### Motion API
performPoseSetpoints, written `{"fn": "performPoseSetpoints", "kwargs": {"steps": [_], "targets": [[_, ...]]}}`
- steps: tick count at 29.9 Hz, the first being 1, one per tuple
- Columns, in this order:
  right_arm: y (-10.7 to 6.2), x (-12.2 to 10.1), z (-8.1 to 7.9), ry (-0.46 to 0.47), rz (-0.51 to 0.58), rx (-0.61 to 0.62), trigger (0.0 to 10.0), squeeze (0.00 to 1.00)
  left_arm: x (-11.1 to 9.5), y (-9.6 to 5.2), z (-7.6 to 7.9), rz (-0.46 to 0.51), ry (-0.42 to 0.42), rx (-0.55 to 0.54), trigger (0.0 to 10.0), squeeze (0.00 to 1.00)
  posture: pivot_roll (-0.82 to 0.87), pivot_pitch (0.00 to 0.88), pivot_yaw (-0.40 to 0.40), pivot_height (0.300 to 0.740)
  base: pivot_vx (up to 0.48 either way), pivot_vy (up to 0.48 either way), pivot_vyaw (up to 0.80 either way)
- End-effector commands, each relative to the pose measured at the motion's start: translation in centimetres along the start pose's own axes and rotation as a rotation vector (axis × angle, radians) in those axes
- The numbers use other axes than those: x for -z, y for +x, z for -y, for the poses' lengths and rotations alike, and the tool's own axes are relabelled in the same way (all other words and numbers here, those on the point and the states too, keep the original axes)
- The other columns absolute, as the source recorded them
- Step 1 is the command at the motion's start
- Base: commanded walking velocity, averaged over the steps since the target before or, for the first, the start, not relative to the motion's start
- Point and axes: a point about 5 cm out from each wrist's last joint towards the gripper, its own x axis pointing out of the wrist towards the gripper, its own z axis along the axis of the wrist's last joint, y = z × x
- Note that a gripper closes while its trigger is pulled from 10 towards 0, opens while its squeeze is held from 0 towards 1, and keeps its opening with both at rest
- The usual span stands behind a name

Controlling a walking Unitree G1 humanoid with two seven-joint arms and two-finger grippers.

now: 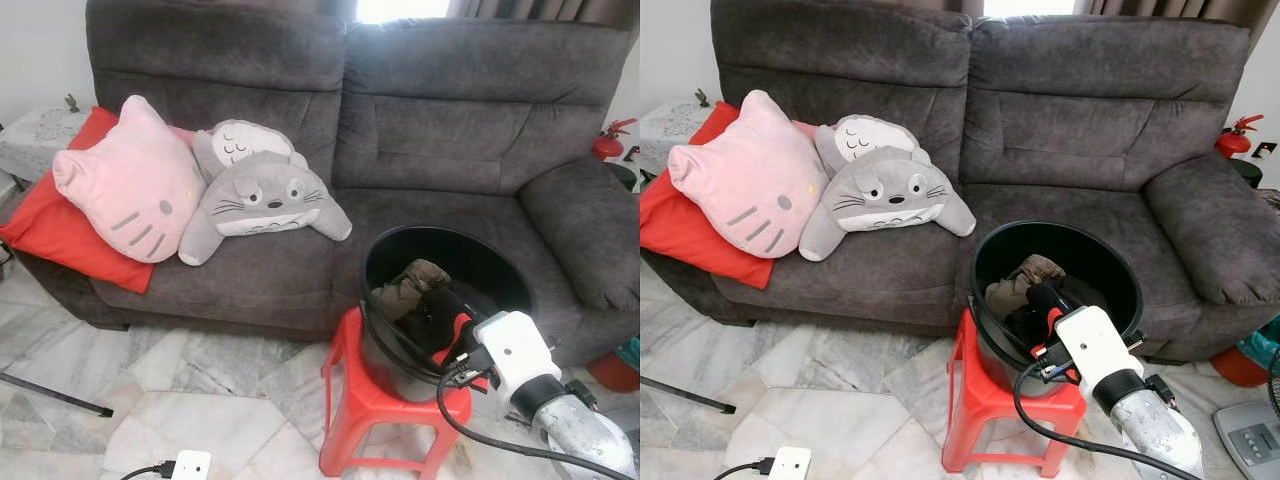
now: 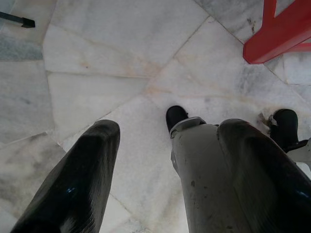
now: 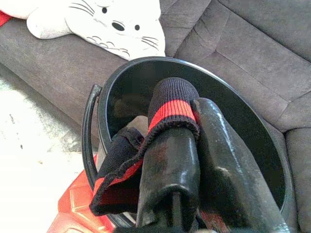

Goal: Hang hanger

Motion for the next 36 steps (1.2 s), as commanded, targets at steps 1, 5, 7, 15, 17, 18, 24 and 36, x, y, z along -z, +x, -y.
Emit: {"fn": "performPoseSetpoints", "kwargs": {"steps": [1,5,7,15,17,18,24,36], "targets": [[-0.1,-0.5,0.1,-0.004,0.016,-0.006,0.0,0.0,0.2,0.0,0.2,-0.012,0.011,0.0,10.0,0.0,-0.14,0.0,-0.039,0.74,0.0,0.0,0.0],[-0.1,-0.5,0.1,-0.004,0.016,-0.006,0.0,0.0,0.2,0.0,0.2,-0.012,0.011,0.0,10.0,0.0,-0.14,0.0,-0.039,0.74,0.0,0.0,0.0],[-0.1,-0.5,0.1,-0.004,0.016,-0.006,0.0,0.0,0.2,0.0,0.2,-0.012,0.011,0.0,10.0,0.0,-0.14,0.0,-0.039,0.74,0.0,0.0,0.0],[-0.1,-0.5,0.1,-0.004,0.016,-0.006,0.0,0.0,0.2,0.0,0.2,-0.012,0.011,0.0,10.0,0.0,-0.14,0.0,-0.039,0.74,0.0,0.0,0.0],[-0.6,0.0,-2.2,-0.035,-0.044,-0.339,0.0,0.0,0.5,-0.1,0.3,-0.02,0.011,-0.008,10.0,0.0,-0.14,0.0,-0.051,0.74,0.0,0.0,0.0],[-0.9,0.4,-2.9,-0.045,-0.074,-0.455,0.0,0.0,0.6,-0.1,0.3,-0.024,0.01,-0.012,10.0,0.0,-0.14,0.0,-0.051,0.74,0.0,0.0,0.0],[-0.9,0.4,-2.9,-0.041,-0.077,-0.464,0.0,0.0,0.6,-0.1,0.2,-0.026,0.011,-0.013,10.0,0.0,-0.14,0.0,-0.051,0.74,0.0,0.0,0.0],[0.5,1.1,-1.6,-0.066,-0.094,-0.356,4.5,0.0,1.4,-0.3,-0.1,-0.055,0.011,-0.015,10.0,0.0,-0.14,0.0,-0.05,0.74,0.0,0.0,0.0]]}}
